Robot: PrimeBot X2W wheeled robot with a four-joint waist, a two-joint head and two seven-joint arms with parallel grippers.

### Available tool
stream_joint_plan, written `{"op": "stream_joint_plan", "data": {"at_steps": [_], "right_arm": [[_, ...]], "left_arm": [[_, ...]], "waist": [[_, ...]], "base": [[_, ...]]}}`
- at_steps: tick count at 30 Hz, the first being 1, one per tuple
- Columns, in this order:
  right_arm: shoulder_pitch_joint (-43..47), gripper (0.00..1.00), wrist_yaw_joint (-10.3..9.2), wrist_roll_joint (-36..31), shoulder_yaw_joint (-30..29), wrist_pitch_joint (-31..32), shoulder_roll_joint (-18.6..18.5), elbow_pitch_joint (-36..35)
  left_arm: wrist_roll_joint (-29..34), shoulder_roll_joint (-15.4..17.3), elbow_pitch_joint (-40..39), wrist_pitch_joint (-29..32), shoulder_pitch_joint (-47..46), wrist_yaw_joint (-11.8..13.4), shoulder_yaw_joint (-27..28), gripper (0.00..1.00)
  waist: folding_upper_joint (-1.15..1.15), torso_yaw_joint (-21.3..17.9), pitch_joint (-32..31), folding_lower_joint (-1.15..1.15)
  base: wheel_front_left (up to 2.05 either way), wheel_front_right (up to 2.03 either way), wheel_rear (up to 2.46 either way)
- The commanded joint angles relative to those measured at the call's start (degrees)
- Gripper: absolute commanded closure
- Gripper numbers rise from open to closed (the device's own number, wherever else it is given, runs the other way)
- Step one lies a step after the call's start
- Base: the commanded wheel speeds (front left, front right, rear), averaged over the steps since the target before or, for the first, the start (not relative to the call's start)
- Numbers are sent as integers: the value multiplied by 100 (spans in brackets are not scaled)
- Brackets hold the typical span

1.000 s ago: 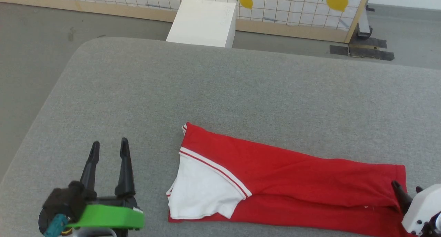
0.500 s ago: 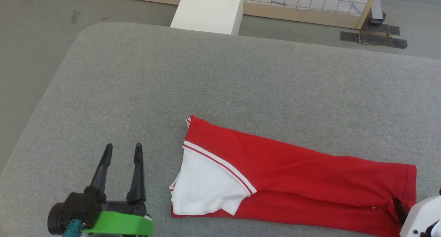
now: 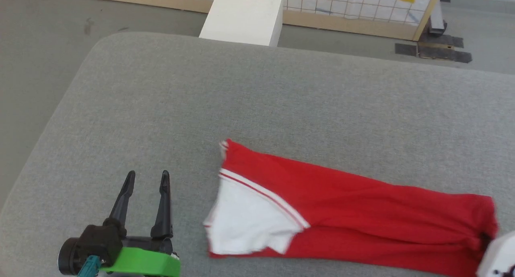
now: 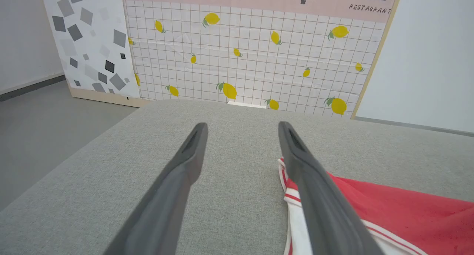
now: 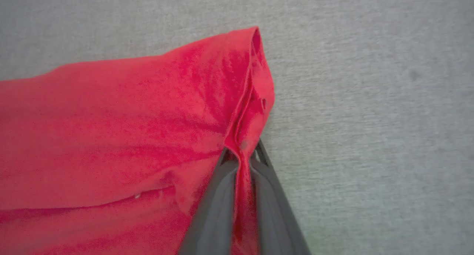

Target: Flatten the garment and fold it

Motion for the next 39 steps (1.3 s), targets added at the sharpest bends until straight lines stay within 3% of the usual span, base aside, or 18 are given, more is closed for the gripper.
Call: {"op": "stream_joint_plan", "data": {"at_steps": [1, 6, 11, 17, 28, 33, 39], "right_arm": [[-61, 100, -12, -101, -217, -40, -167, -10], [-249, 100, -12, -309, -832, -28, -571, 99], [-219, 100, -12, -329, -858, 66, -743, 120], [71, 100, -12, 29, -249, 352, -668, -523], [541, 100, -12, 726, 1380, 1167, -241, -2162], [351, 100, -12, 988, 2066, 1224, 100, -2325], [-72, 100, -12, 1070, 2783, 1052, 340, -1912]], "left_arm": [[3, -43, 5, -21, -29, -45, 16, 0], [-8, -50, 15, -21, -33, -78, 8, 0], [-35, -53, 47, -21, 6, -95, 4, 0], [-103, -55, 89, -21, 109, -104, 17, 0], [-196, -56, 125, -22, 200, -98, -95, 0], [-240, -56, 212, -22, 213, -80, -144, 0], [-267, -56, 270, -22, 147, -83, -185, 0]], "waist": [[0, -50, -51, 0], [0, -93, -88, 0], [0, -114, -166, 0], [0, -149, -343, 0], [0, 0, -554, 0], [0, 161, -577, 0], [0, 417, -537, 0]], "base": [[0, 0, 0], [0, 0, 0], [0, 0, 0], [0, 0, 0], [0, 0, 0], [0, 0, 0], [0, 0, 0]]}}
